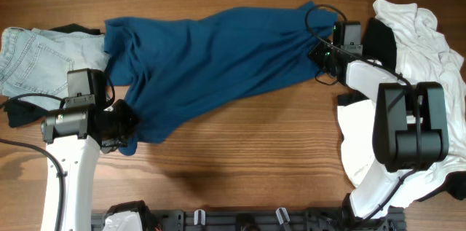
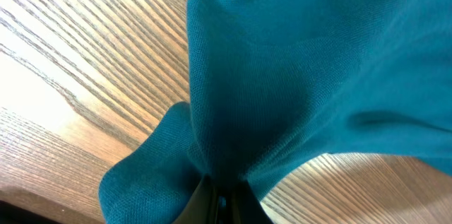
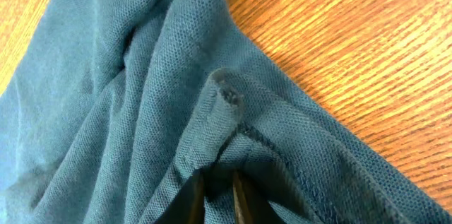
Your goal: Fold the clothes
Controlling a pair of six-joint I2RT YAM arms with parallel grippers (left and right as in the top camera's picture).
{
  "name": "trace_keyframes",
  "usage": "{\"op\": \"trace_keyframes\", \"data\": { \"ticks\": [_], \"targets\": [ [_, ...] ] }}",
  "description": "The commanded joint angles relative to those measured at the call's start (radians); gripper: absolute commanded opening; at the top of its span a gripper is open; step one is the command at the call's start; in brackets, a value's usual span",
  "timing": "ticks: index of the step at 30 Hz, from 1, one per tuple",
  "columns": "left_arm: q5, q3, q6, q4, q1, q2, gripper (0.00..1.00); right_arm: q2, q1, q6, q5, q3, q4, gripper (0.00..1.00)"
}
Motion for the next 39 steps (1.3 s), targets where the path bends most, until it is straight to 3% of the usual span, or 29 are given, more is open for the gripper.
{"op": "trace_keyframes", "data": {
  "ticks": [1, 4, 7, 9, 13, 14, 21, 28, 39],
  "targets": [
    [-0.006, 0.003, 0.015, 0.002, 0.007, -0.003, 0.04, 0.057, 0.011, 0.001, 0.001, -0.021, -0.028, 0.06],
    [-0.006, 0.003, 0.015, 0.002, 0.007, -0.003, 0.04, 0.041, 0.005, 0.001, 0.005, -0.02, -0.089, 0.04],
    [-0.006, 0.003, 0.015, 0.002, 0.007, -0.003, 0.04, -0.021, -0.03, 0.053, 0.085, -0.02, -0.261, 0.04],
    [-0.006, 0.003, 0.015, 0.004, 0.007, -0.003, 0.04, -0.109, -0.066, 0.042, 0.145, -0.02, -0.36, 0.04],
    [-0.006, 0.004, 0.015, 0.01, 0.007, -0.003, 0.04, -0.286, -0.089, -0.025, 0.19, -0.02, -0.404, 0.06],
    [-0.006, 0.004, 0.015, 0.01, 0.007, -0.003, 0.04, -0.292, -0.089, -0.038, 0.182, -0.021, -0.405, 0.27],
    [-0.006, 0.003, 0.015, 0.011, 0.007, -0.003, 0.04, -0.173, -0.084, -0.056, 0.068, -0.021, -0.396, 0.55],
    [-0.006, 0.004, 0.015, 0.025, 0.007, -0.003, 0.04, -0.055, -0.077, -0.085, 0.005, -0.021, -0.282, 0.56],
    [-0.006, 0.003, 0.014, 0.026, 0.007, -0.003, 0.04, -0.153, -0.078, -0.081, 0.062, -0.011, -0.267, 0.56]
  ]
}}
